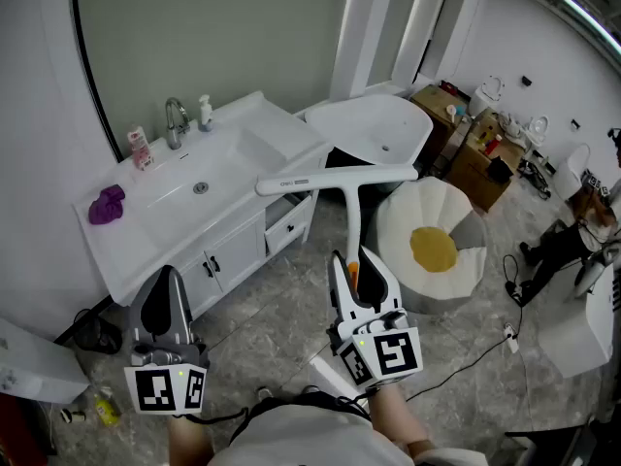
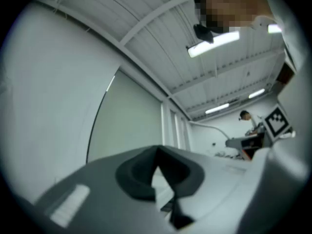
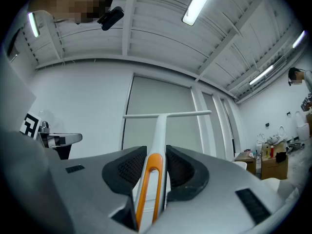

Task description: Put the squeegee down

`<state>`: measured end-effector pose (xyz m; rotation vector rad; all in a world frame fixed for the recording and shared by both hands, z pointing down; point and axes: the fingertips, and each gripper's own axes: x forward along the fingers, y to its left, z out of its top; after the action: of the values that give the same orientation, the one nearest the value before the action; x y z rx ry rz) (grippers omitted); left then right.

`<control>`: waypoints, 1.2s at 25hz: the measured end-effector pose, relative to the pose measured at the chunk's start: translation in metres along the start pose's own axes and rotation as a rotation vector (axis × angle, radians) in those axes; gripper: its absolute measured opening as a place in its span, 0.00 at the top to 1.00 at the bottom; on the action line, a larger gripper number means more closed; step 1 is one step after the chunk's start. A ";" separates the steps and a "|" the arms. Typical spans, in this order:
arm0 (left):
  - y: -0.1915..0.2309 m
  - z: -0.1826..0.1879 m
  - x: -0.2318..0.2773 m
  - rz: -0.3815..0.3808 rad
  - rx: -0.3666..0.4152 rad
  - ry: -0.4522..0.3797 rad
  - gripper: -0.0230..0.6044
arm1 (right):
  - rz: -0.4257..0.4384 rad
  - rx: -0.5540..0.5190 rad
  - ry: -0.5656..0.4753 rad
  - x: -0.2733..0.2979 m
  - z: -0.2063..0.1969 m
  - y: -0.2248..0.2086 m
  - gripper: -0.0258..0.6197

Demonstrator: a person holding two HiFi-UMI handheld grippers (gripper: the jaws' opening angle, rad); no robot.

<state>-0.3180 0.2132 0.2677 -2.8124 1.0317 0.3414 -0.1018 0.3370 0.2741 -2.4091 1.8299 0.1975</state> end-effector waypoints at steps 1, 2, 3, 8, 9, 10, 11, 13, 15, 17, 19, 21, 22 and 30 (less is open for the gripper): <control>0.001 0.000 0.000 0.002 -0.001 0.000 0.95 | -0.001 -0.001 0.001 0.000 0.000 0.000 0.77; 0.002 0.000 0.001 0.003 -0.003 0.001 0.95 | -0.001 -0.001 0.001 0.000 0.001 0.000 0.77; 0.003 0.000 0.001 0.005 -0.004 0.001 0.95 | -0.002 -0.002 0.001 0.000 0.001 0.001 0.77; 0.012 -0.002 -0.002 0.003 -0.009 0.007 0.95 | -0.007 -0.008 0.000 0.002 -0.001 0.009 0.77; 0.014 -0.003 -0.003 0.003 -0.009 0.008 0.95 | -0.008 -0.011 -0.001 0.002 -0.001 0.011 0.77; 0.017 -0.004 -0.005 0.003 -0.009 0.008 0.95 | -0.009 -0.013 -0.002 0.002 -0.001 0.014 0.77; 0.020 -0.004 -0.006 0.003 -0.010 0.007 0.95 | -0.010 -0.015 -0.004 0.002 -0.002 0.016 0.77; 0.026 -0.005 -0.009 0.003 -0.010 0.006 0.95 | -0.016 -0.017 -0.008 0.003 -0.003 0.022 0.77; 0.033 -0.008 -0.010 0.000 -0.011 0.007 0.95 | -0.027 -0.013 -0.003 0.004 -0.006 0.027 0.77; 0.038 -0.011 -0.011 -0.004 -0.013 0.009 0.95 | -0.043 -0.004 0.014 0.004 -0.010 0.030 0.77; 0.041 -0.013 -0.009 -0.008 -0.020 0.009 0.95 | -0.053 -0.001 0.010 0.006 -0.011 0.030 0.77; 0.044 -0.016 -0.006 -0.011 -0.030 0.008 0.95 | -0.059 0.012 0.012 0.010 -0.013 0.029 0.77; 0.045 -0.017 -0.004 -0.012 -0.033 0.010 0.95 | -0.059 0.016 0.011 0.011 -0.014 0.028 0.77; 0.052 -0.033 0.032 -0.005 -0.027 0.020 0.95 | -0.040 0.011 0.002 0.050 -0.025 0.013 0.77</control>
<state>-0.3228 0.1479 0.2890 -2.8475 1.0310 0.3305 -0.1002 0.2817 0.2899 -2.4374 1.7767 0.1816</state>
